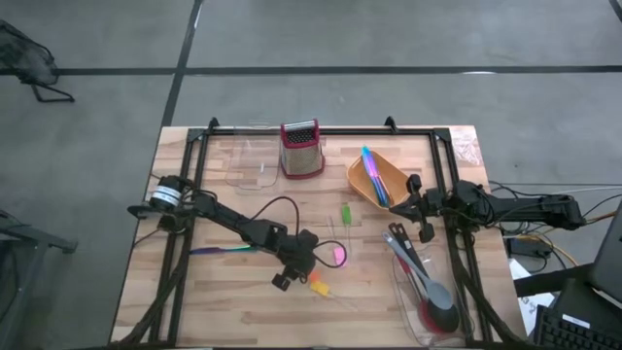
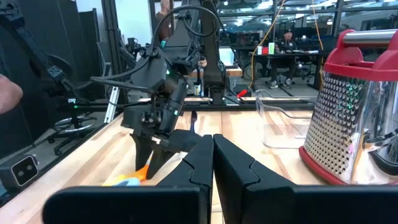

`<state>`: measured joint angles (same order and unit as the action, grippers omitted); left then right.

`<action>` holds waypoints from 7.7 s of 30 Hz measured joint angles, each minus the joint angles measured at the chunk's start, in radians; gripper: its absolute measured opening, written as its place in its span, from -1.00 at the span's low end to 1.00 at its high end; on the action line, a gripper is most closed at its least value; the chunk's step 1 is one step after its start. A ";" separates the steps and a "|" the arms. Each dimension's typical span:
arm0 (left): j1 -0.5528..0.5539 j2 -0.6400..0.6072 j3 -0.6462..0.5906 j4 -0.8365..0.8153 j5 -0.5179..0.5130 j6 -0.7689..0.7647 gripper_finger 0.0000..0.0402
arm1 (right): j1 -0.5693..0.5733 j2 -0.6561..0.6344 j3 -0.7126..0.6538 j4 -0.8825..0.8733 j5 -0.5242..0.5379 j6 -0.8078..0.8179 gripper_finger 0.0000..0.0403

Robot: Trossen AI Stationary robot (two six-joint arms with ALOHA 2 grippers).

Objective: Pick & Place Kitchen Items
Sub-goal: Put the orange spatula into the top transparent bin, then put the yellow spatula into the top transparent bin

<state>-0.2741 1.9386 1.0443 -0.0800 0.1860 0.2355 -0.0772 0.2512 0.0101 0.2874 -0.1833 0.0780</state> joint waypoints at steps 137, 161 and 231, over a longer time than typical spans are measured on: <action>0.591 -0.749 -0.208 -0.190 -0.679 -0.443 -0.02 | 0.000 0.000 -0.001 0.000 0.000 0.000 -0.96; 0.067 -0.454 -0.048 0.100 -0.378 -0.324 -0.02 | 0.000 0.000 -0.001 -0.001 0.000 0.000 -0.96; -0.155 0.001 0.133 0.069 -0.214 -0.447 -0.02 | 0.000 0.000 -0.001 -0.001 0.000 0.000 -0.96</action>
<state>-0.4290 1.9399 1.1769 -0.0106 -0.0277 -0.2120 -0.0769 0.2512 0.0093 0.2867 -0.1832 0.0780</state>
